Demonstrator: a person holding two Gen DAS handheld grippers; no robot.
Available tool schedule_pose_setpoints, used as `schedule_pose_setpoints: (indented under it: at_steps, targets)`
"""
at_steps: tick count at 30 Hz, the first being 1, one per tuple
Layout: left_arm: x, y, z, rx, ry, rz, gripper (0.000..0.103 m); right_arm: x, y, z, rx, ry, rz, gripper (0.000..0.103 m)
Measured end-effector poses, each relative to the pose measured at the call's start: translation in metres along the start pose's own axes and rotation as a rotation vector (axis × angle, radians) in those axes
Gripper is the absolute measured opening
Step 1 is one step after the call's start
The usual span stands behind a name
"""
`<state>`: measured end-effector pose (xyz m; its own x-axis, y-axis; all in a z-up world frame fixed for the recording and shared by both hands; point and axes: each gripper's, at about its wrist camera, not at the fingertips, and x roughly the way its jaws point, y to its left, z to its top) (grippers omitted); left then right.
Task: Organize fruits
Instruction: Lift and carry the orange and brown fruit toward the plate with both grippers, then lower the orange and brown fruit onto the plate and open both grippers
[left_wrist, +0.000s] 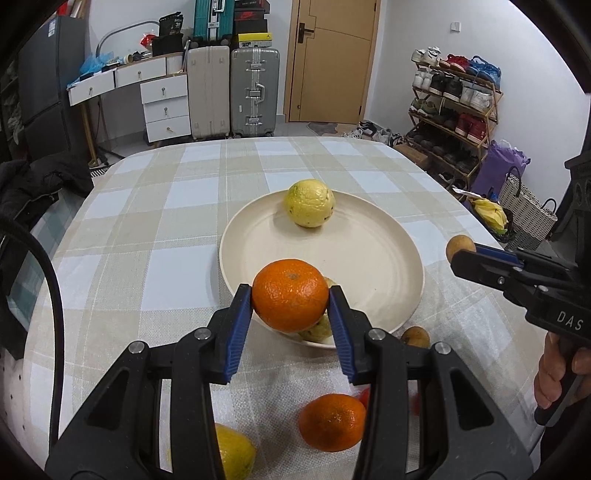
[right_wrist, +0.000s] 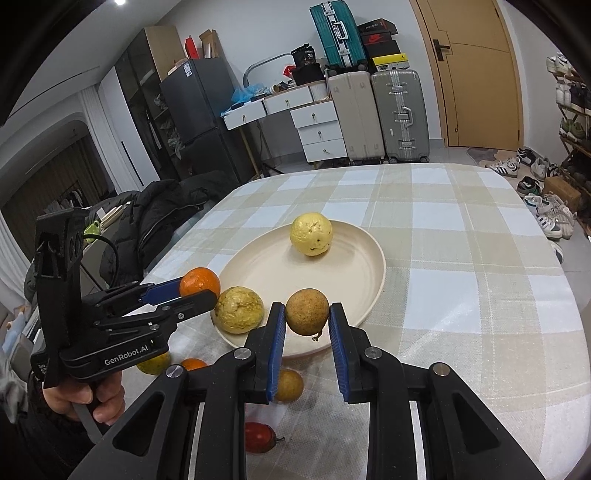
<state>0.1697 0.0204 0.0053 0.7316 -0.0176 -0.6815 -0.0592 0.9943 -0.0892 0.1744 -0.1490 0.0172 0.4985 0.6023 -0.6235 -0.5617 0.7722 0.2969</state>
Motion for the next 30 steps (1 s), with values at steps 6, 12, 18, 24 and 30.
schedule_pose_setpoints:
  at_steps: [6, 12, 18, 24, 30]
  targets:
    - [0.006, 0.000, -0.001, 0.013, 0.006, 0.019, 0.039, 0.009, 0.001, 0.001, -0.004, 0.023, -0.002, 0.024]
    - [0.018, -0.002, -0.002, 0.018, 0.032, 0.019, 0.039, 0.017, 0.002, 0.001, -0.010, 0.041, -0.007, 0.024]
    - [0.026, -0.008, 0.002, 0.033, 0.038, 0.018, 0.039, 0.022, -0.001, 0.002, -0.012, 0.057, -0.018, 0.024]
    - [0.034, -0.013, 0.007, 0.038, 0.044, 0.024, 0.039, 0.032, -0.004, 0.004, -0.006, 0.070, -0.027, 0.024]
    - [0.040, -0.015, 0.007, 0.039, 0.052, 0.028, 0.039, 0.039, -0.008, 0.006, -0.001, 0.081, -0.032, 0.024]
